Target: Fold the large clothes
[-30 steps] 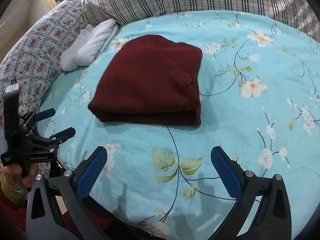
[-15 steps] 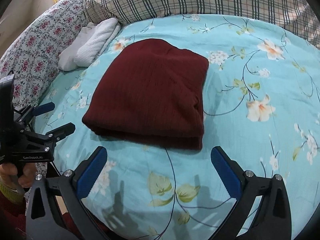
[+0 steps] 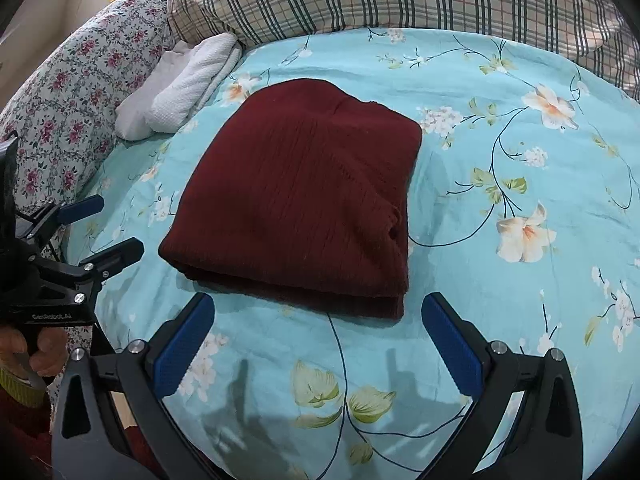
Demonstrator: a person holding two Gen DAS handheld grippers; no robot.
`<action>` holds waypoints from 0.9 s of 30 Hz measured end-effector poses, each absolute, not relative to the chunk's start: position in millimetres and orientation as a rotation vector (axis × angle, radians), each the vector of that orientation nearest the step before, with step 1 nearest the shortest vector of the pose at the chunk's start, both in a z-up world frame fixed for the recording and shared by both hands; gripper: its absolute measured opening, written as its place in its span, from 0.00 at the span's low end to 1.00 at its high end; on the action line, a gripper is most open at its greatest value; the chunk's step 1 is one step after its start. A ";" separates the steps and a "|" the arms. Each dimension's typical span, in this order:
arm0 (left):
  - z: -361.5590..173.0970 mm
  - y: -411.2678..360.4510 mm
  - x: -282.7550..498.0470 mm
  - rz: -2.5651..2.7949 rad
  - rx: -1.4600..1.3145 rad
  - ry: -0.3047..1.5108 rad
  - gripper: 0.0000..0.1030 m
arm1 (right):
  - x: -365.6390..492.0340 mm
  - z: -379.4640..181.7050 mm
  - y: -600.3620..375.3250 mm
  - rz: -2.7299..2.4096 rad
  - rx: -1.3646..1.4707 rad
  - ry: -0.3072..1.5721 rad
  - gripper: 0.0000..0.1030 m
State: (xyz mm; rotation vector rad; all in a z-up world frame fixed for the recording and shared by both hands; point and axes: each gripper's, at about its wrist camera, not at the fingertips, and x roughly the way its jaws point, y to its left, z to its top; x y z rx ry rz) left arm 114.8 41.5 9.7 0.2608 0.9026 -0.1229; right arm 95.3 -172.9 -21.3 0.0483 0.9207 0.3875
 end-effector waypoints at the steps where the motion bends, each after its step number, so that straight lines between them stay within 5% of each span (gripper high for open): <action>1: 10.5 41.5 114.9 -0.122 0.261 0.900 0.99 | 96.3 -20.4 -172.7 0.390 0.046 0.920 1.00; 27: 11.2 42.2 120.5 -0.113 0.232 0.908 0.99 | 109.4 -11.8 -168.7 0.399 0.030 0.912 1.00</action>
